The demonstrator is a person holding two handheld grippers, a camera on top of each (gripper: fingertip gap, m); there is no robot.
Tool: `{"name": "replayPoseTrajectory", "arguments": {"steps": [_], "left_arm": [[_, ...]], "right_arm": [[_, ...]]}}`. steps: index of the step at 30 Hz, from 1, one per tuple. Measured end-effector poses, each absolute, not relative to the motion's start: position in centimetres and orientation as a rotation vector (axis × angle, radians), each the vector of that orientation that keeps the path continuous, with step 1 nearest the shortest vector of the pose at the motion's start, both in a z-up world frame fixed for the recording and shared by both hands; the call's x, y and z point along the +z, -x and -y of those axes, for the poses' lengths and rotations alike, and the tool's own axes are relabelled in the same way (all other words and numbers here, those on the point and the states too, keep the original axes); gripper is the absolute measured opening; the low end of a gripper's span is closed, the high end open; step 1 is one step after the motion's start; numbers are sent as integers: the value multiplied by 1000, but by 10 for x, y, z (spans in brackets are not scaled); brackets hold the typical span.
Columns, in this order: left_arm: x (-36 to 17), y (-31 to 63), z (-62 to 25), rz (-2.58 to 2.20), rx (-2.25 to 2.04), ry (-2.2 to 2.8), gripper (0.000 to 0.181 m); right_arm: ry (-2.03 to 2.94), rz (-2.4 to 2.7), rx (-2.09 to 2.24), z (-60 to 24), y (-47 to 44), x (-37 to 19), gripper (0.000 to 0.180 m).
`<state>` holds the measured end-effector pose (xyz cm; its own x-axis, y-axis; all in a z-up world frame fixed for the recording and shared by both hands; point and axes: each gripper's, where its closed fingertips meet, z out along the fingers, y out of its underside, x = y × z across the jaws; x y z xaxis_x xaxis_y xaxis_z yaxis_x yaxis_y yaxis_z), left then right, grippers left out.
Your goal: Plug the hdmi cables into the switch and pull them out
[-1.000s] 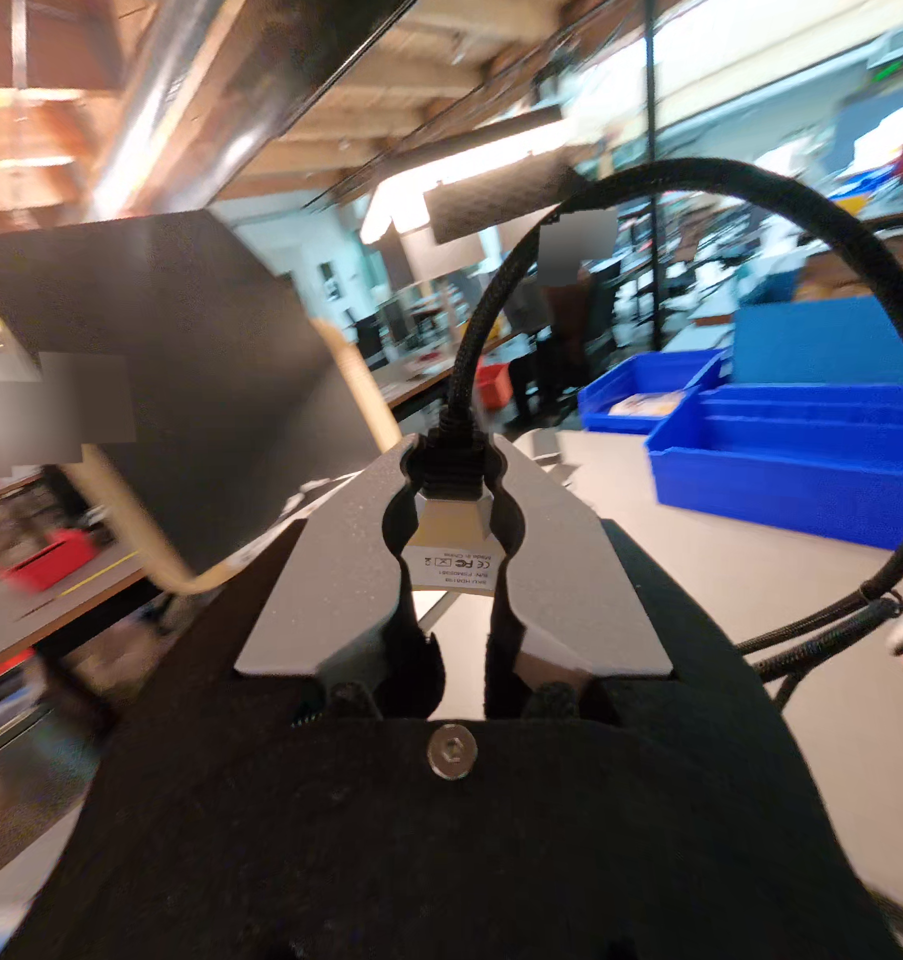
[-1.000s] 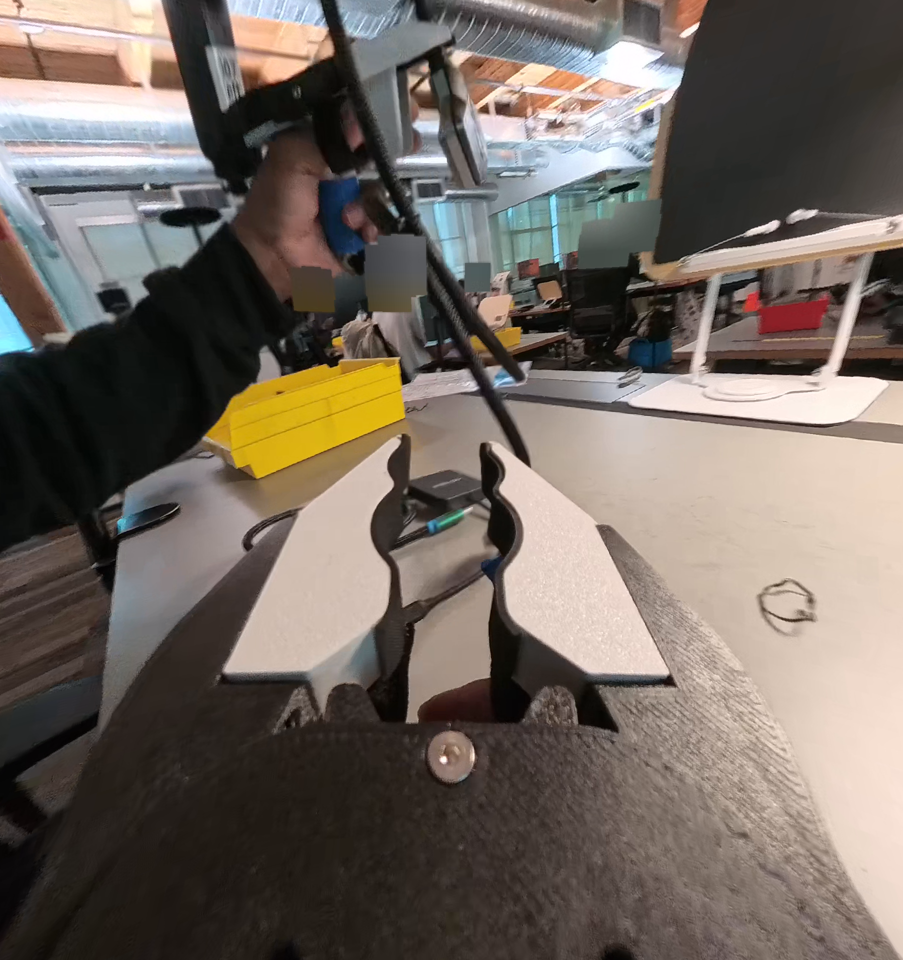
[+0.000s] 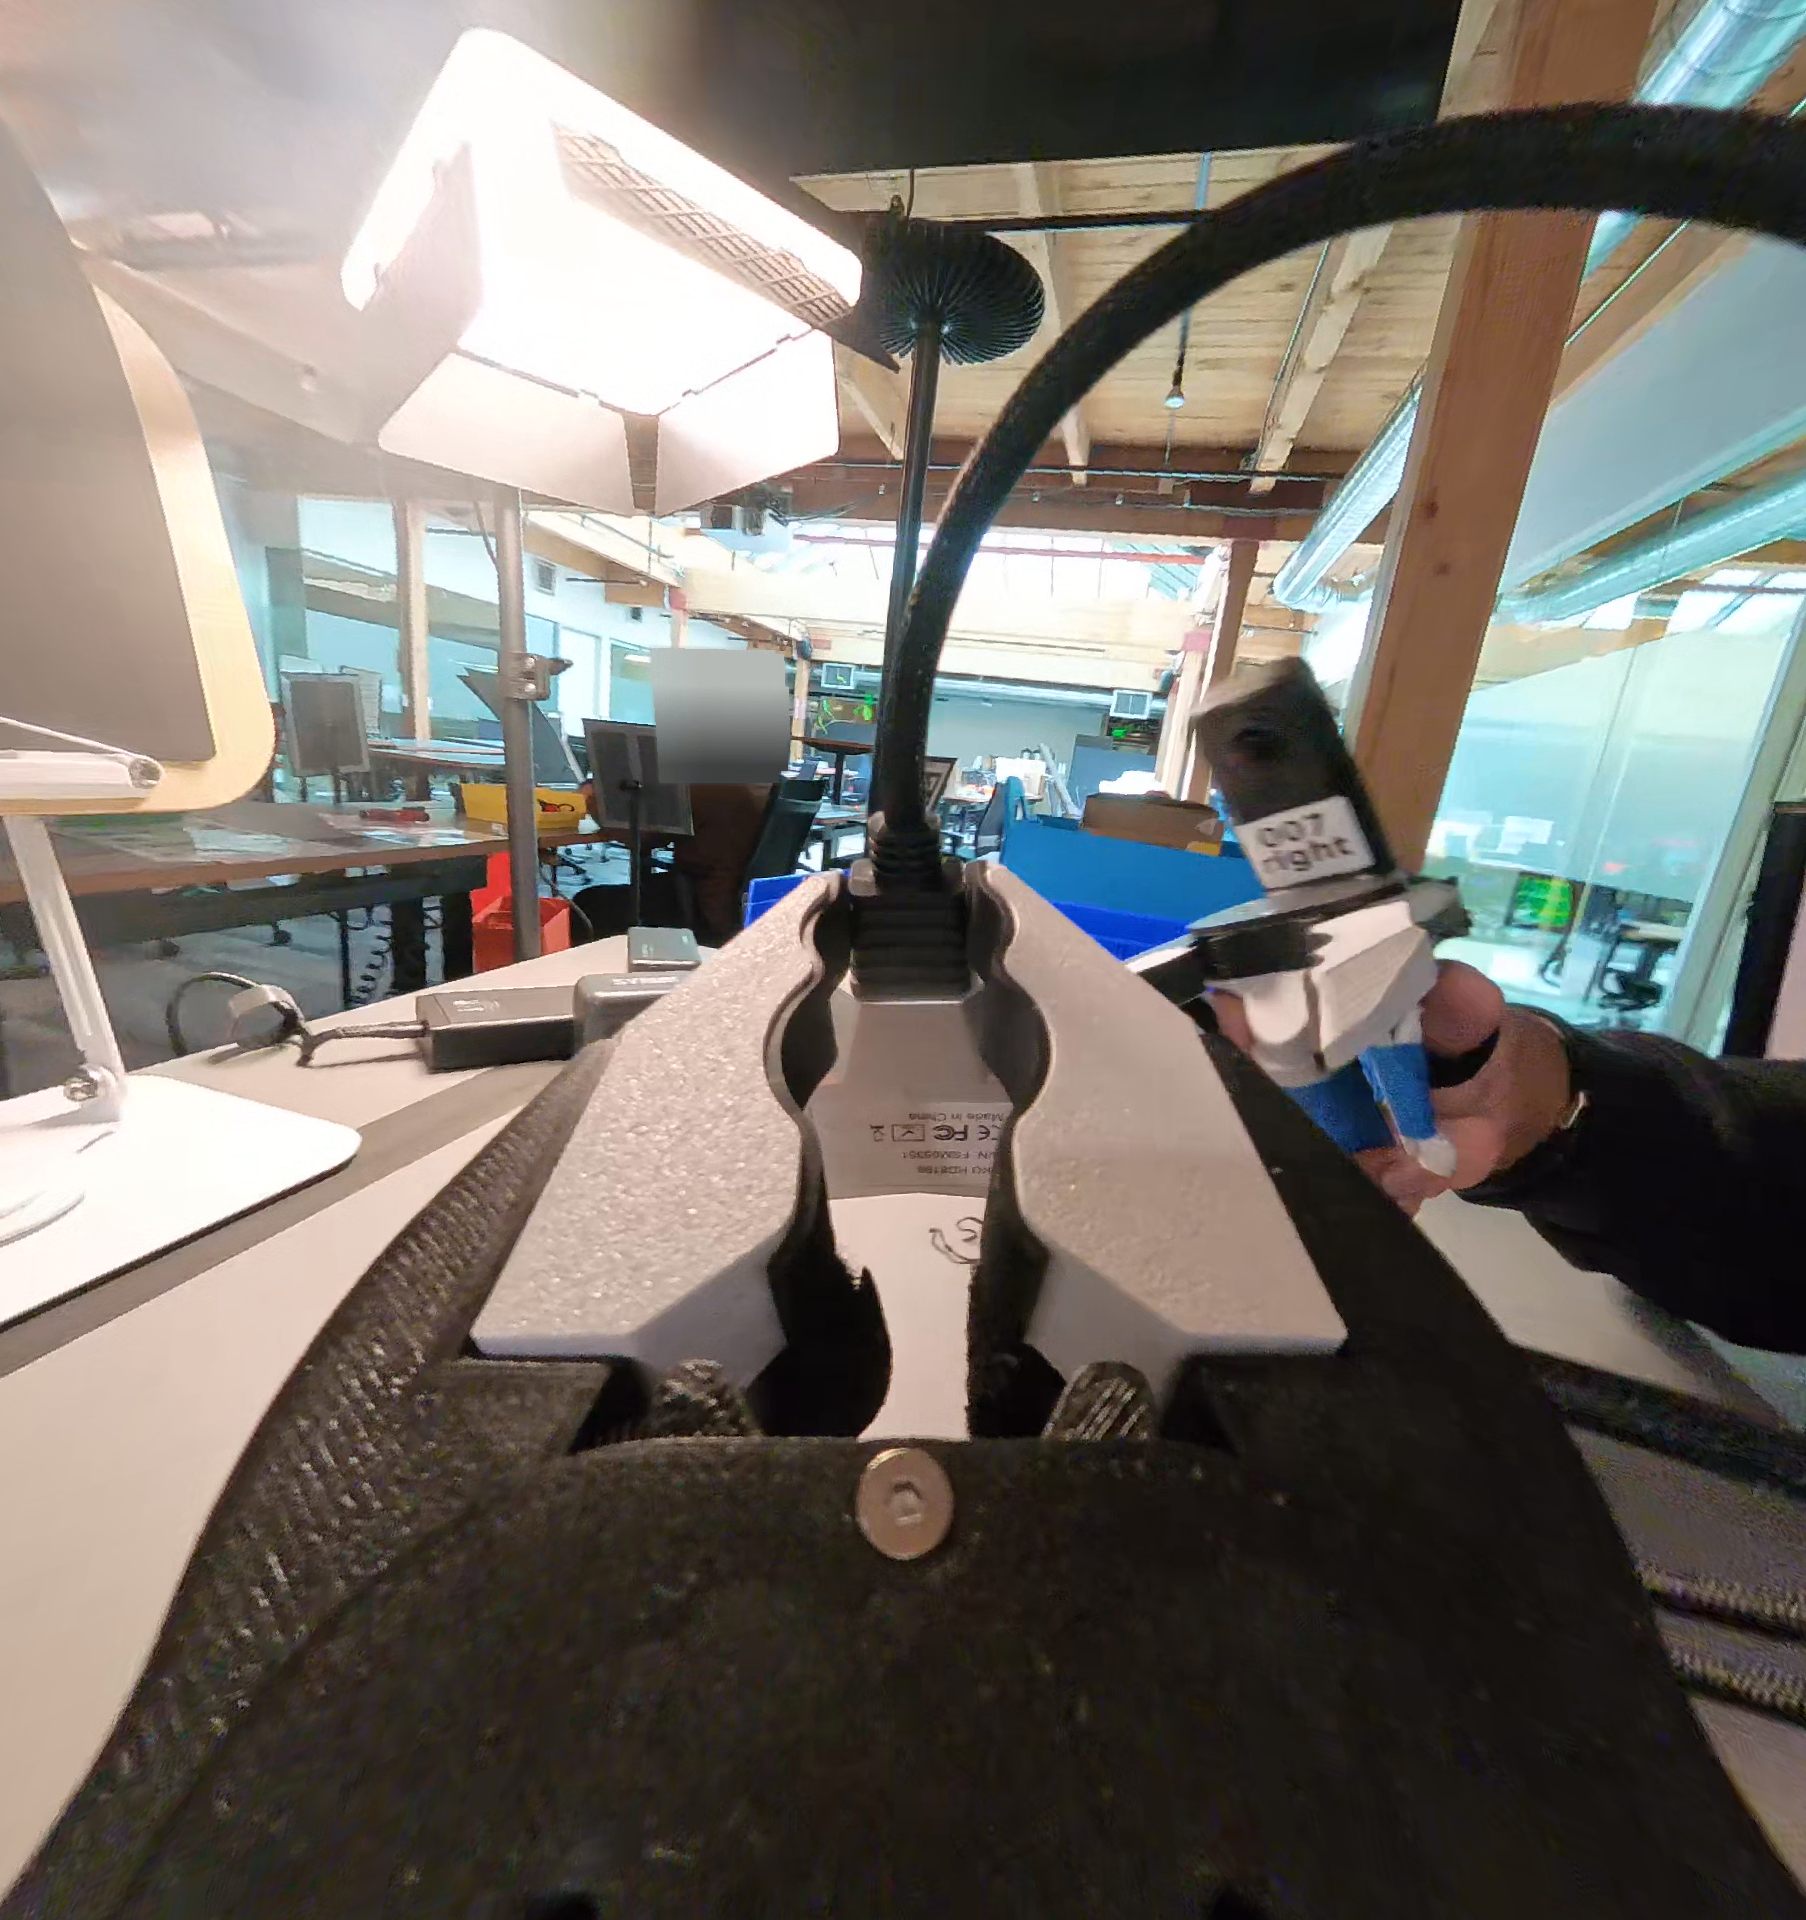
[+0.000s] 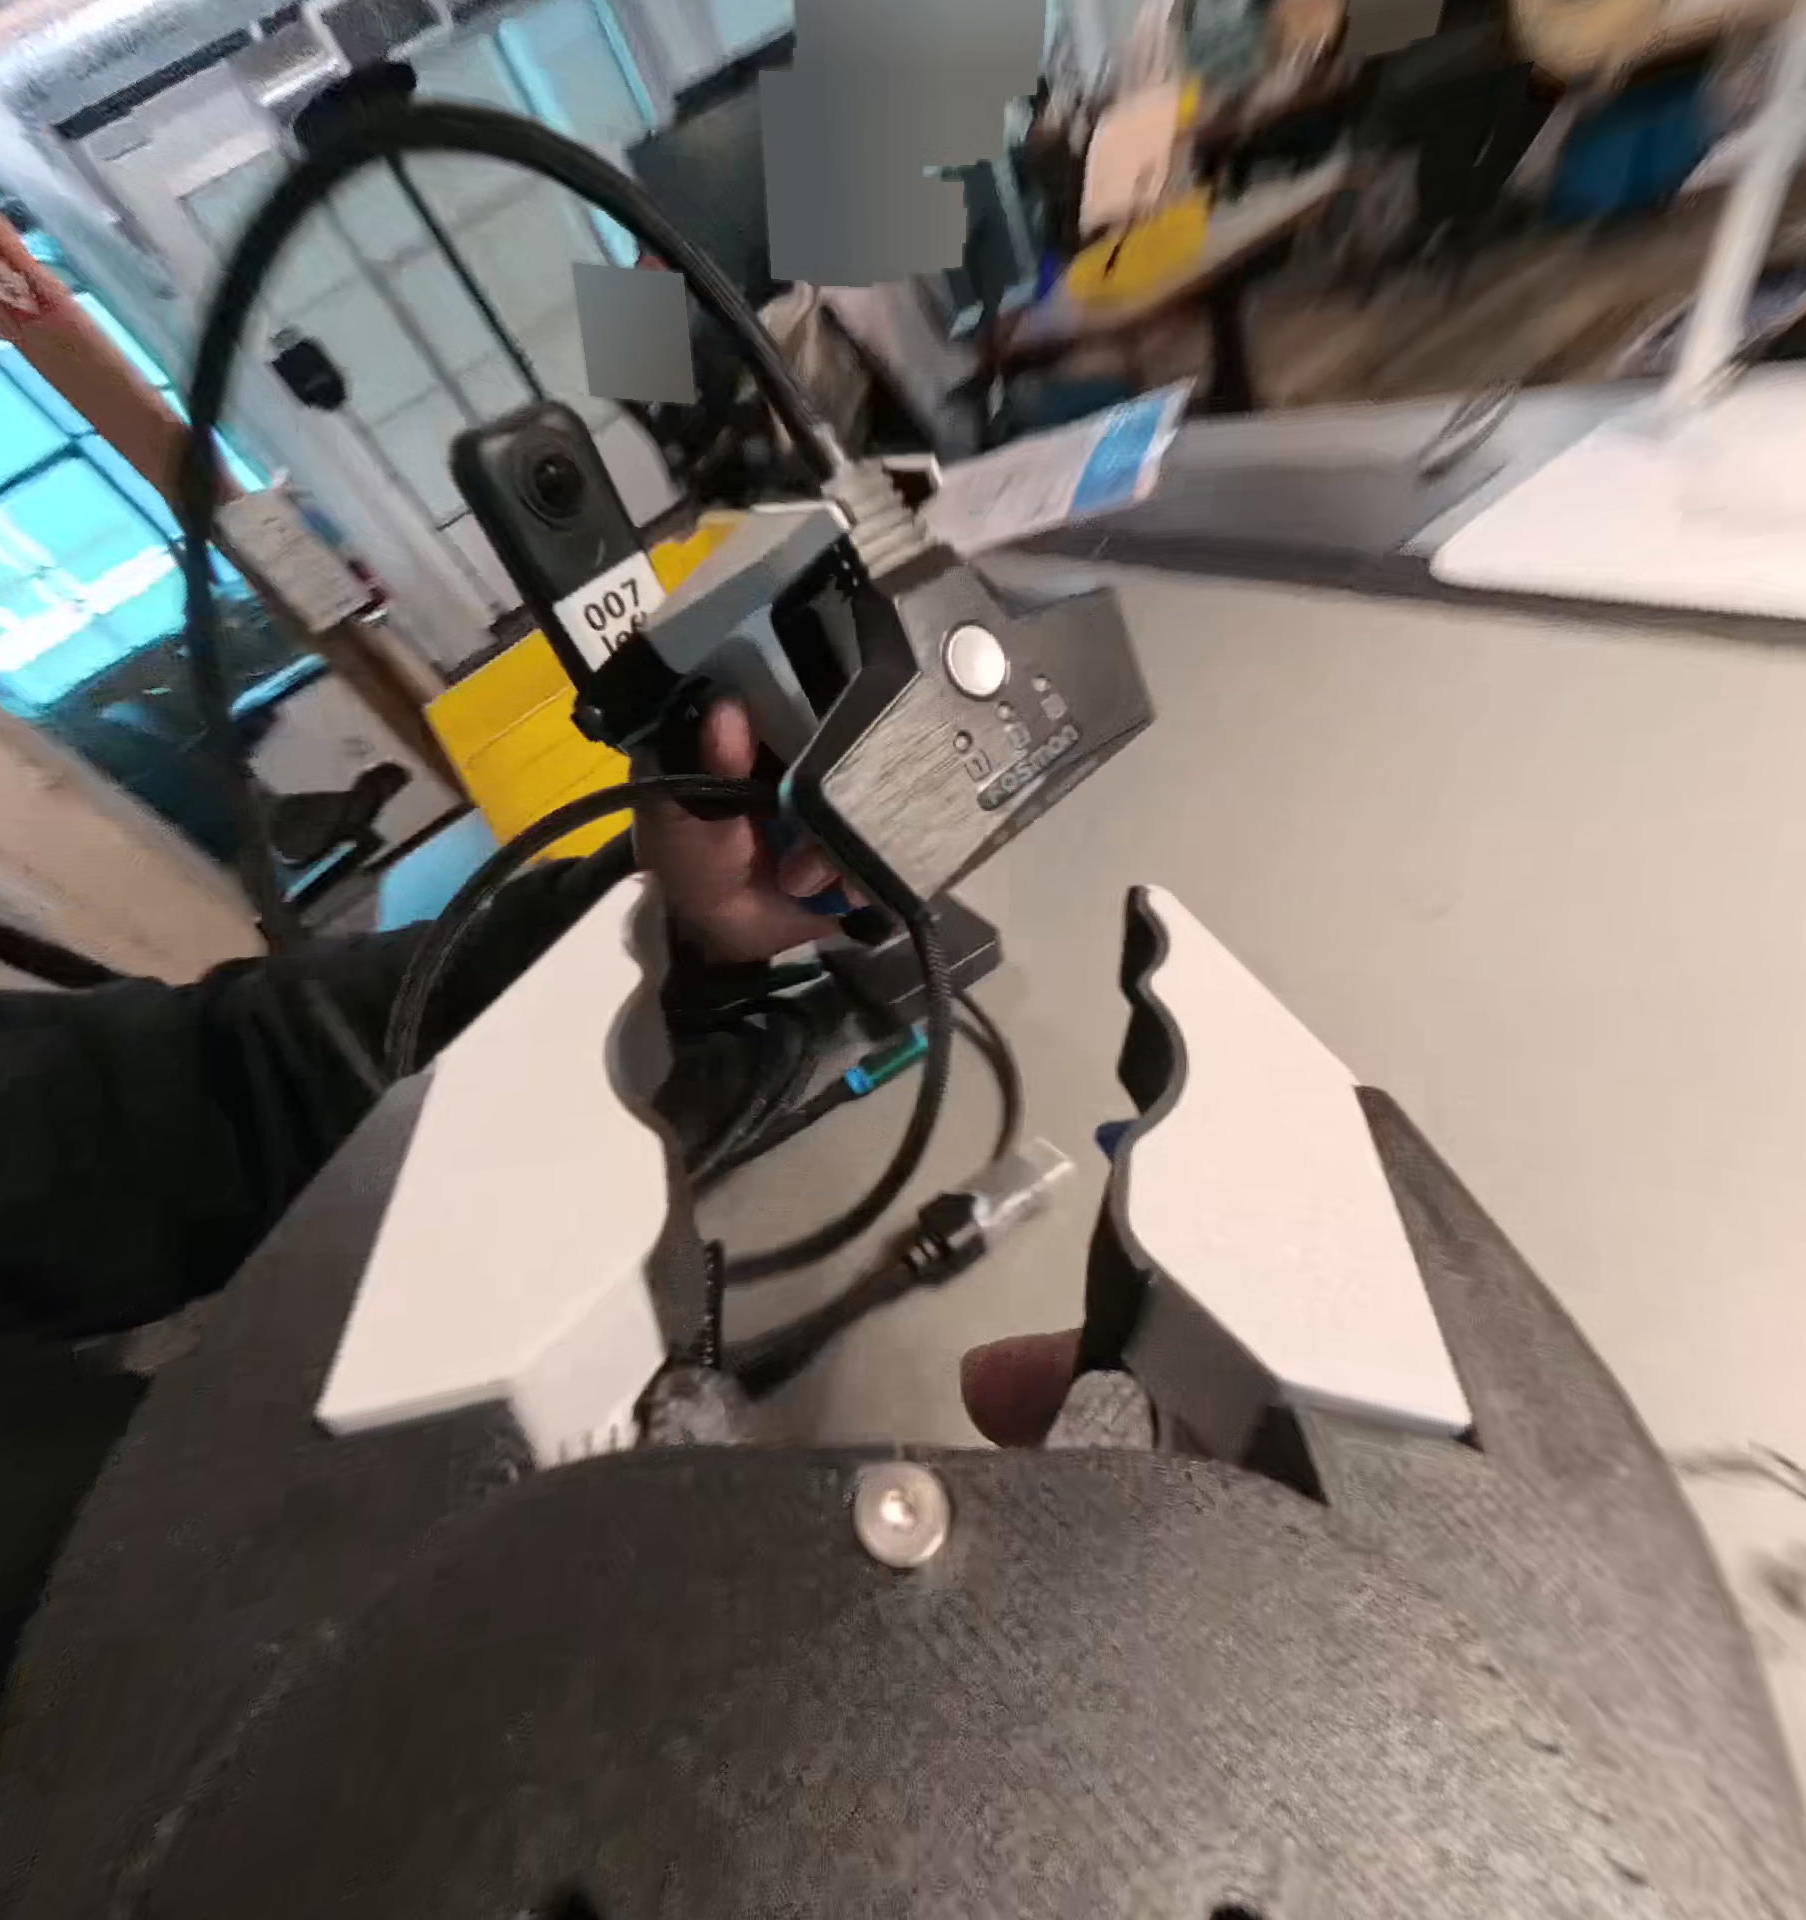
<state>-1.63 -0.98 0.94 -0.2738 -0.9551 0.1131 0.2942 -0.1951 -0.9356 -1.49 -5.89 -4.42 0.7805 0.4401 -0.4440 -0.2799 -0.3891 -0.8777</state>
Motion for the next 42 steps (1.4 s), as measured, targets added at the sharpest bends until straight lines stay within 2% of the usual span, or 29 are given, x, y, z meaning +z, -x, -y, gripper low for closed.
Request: {"name": "replayPoseTrajectory", "arguments": {"steps": [1,4,9,17,23,27,31,37,42], "left_arm": [[9,16,9,-1062,-1617,937,22],[7,18,10,-1073,-1525,925,22],[-5,11,27,-1173,-1451,895,22],[-22,-3,35,-1304,-1333,1012,24],[-48,21,8,-1456,-1027,1295,55],[-64,60,-16,-1483,-893,1364,58],[-121,96,-21,-1730,-817,1614,74],[-161,112,-13,-1907,-714,1704,80],[-164,111,-17,-1892,-636,1710,80]], "right_arm": [[1836,119,853,49,25,-49,98],[1783,58,977,29,36,-53,99],[1664,-75,1079,22,20,-58,67],[1671,-71,832,29,-16,-62,62],[1664,-52,709,33,-30,-56,62],[1651,-65,632,34,-44,-50,62],[1690,-72,534,32,-54,-57,62],[1730,-73,446,29,-60,-66,62],[1760,-68,420,28,-60,-73,62]]}}
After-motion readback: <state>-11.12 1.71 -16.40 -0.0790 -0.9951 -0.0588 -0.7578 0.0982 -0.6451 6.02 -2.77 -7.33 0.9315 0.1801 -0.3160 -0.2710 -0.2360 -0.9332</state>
